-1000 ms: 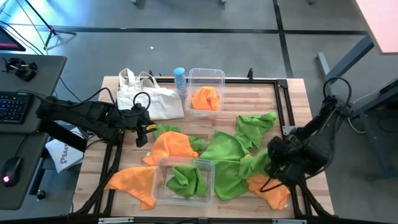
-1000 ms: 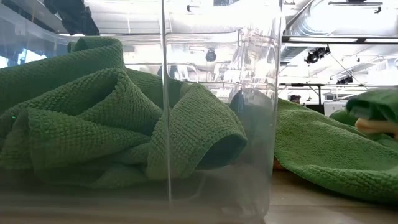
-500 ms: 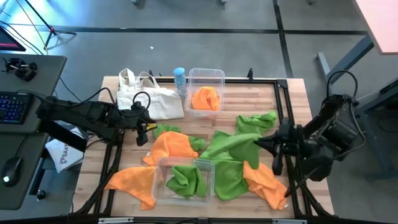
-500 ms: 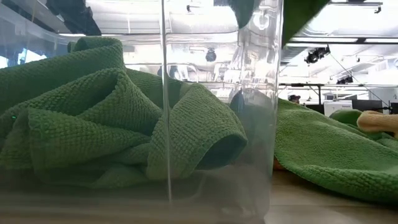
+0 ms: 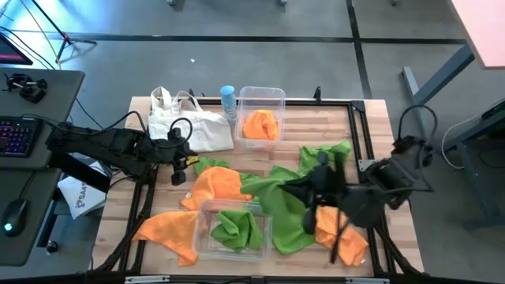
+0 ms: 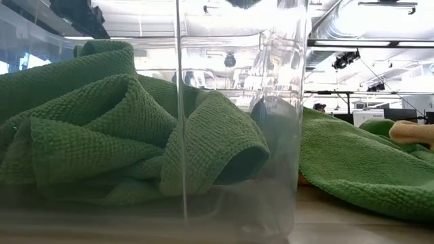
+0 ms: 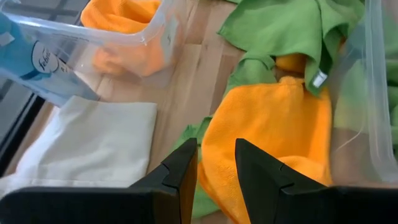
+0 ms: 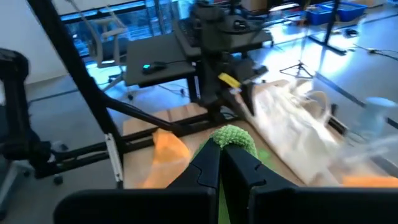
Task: Sort microfiber towel by color & place in baskets
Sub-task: Put the green microfiber cloth into the bottom transparent bin
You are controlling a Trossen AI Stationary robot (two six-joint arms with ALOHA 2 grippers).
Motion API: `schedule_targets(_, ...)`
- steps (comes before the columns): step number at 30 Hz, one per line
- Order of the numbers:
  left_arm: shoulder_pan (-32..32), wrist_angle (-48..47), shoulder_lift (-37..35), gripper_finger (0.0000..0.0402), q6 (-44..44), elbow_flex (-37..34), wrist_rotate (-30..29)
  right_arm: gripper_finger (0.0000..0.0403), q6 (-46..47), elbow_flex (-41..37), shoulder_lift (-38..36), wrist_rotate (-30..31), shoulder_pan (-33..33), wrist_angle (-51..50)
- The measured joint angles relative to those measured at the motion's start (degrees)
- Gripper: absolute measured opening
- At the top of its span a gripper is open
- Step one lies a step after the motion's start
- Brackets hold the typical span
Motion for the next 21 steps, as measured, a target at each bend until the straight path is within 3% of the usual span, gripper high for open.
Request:
schedule_targets(5, 0.00, 0.01, 0.00, 0.0097, 1.30, 0.00, -0.09, 0.0000, -2.73, 9.43, 7.99, -5.14, -3.05, 1.62)
schedule_targets(10, 0.00, -0.04, 0.00, 0.0097, 1.32, 0.00, -0.09, 0.0000, -4.01, 5.90, 9.16, -10.20, -5.07, 11.04)
schedule_targets(21, 0.00, -0.30, 0.02, 0.0097, 5.25, 0.00, 0.00, 0.0000, 2.00, 5.64, 13.69, -12.47, -5.44, 11.04)
